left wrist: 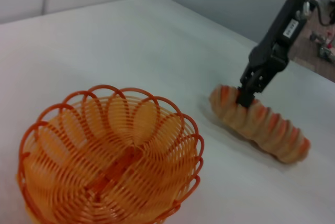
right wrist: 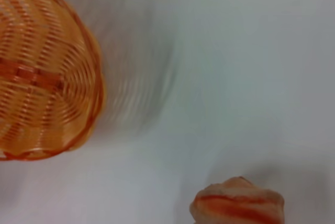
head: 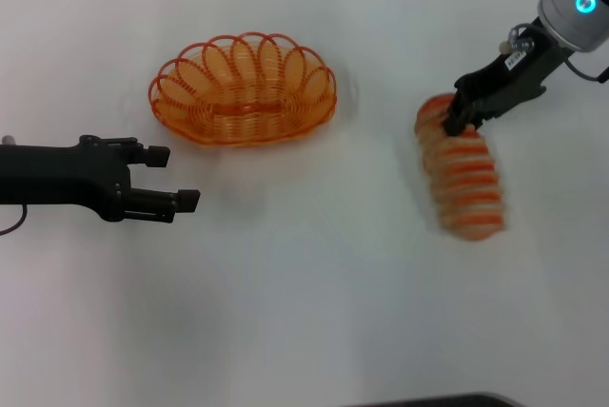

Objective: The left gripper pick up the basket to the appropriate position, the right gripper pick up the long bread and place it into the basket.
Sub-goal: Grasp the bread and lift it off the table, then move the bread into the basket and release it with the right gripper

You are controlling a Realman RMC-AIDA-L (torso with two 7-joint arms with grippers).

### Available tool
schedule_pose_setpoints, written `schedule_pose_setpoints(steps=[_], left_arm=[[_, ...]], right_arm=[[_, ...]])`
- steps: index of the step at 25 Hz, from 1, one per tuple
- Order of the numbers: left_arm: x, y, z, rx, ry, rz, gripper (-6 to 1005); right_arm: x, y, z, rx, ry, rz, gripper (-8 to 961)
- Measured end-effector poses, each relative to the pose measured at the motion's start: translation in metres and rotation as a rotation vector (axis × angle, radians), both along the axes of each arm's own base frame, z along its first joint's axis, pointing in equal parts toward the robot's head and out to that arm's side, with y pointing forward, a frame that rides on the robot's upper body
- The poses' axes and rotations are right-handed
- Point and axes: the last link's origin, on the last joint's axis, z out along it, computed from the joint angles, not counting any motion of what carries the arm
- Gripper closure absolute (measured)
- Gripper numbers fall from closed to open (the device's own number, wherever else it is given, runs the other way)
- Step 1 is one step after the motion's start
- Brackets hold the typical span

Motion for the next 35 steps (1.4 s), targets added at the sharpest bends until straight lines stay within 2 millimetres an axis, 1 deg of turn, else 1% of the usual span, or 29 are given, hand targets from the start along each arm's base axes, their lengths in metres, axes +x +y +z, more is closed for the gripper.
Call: schedule_pose_setpoints(steps=[9,16,18,22,26,31,35], left_arm=[[0.002,0.001,0.000,-0.004,0.001,-0.004,111],[0.002,-0.001,-0.002,-0.017,-0.008,-0.001,112],[0.002,-0.003,-0.004,-0.025,-0.014,0.003,112],[0.003,-0.005,-0.004,-0.044,-0.024,0.000,111],[0.002,-0.007,-0.004,-0.047,-0.026,0.004,111],[0.001,-0.008,-0.003,-0.044,-0.029,0.007,111],[0.001,-0.007,-0.004,-0.042,-0.025,0.005,111]], right_arm=[[-0.006,0.010,0.013,0.067,0.024,0.060,761],[-0.016,0.021,0.021,0.148,0.131,0.114,787],[-0.021,0.025,0.025,0.181,0.168,0.132,790],[-0.040,0.037,0.037,0.274,0.291,0.186,793],[-0.055,0.044,0.041,0.328,0.392,0.275,797],[-0.063,0.051,0.039,0.361,0.398,0.377,801],[-0.075,0.055,0.039,0.354,0.403,0.457,801]])
